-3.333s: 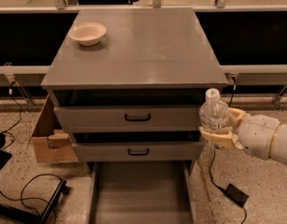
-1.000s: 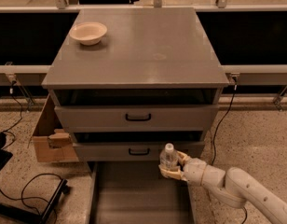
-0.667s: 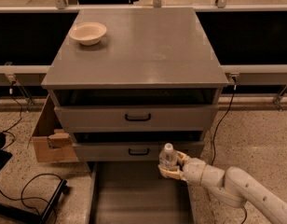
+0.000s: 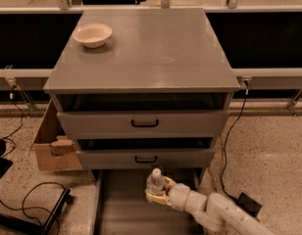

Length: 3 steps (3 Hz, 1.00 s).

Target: Place blue plastic bottle into bottom drawer

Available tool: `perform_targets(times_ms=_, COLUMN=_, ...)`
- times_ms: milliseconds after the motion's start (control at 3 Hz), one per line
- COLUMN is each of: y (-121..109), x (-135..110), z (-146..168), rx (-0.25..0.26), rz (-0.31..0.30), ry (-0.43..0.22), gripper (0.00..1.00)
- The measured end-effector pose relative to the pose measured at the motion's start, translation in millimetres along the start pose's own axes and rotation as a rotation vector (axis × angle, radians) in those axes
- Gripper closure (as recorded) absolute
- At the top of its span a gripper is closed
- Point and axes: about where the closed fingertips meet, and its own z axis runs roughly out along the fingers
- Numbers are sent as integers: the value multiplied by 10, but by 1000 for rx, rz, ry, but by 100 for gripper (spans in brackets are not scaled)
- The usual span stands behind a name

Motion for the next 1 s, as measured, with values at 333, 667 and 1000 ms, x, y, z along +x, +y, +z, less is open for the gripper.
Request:
perform_targets(times_ms=333, y=170, x=566, z=453, rx=-56, rz=-4, ry=-29, gripper=100)
perform_targets(times_ms=667, y=244, x=1094, z=871, rx=-134, rz=0, ry=-22, gripper=100)
perform_targets(times_ms=1000, y=304, x=1529, z=1269, rx=-211, rz=10, ry=-9, gripper=100)
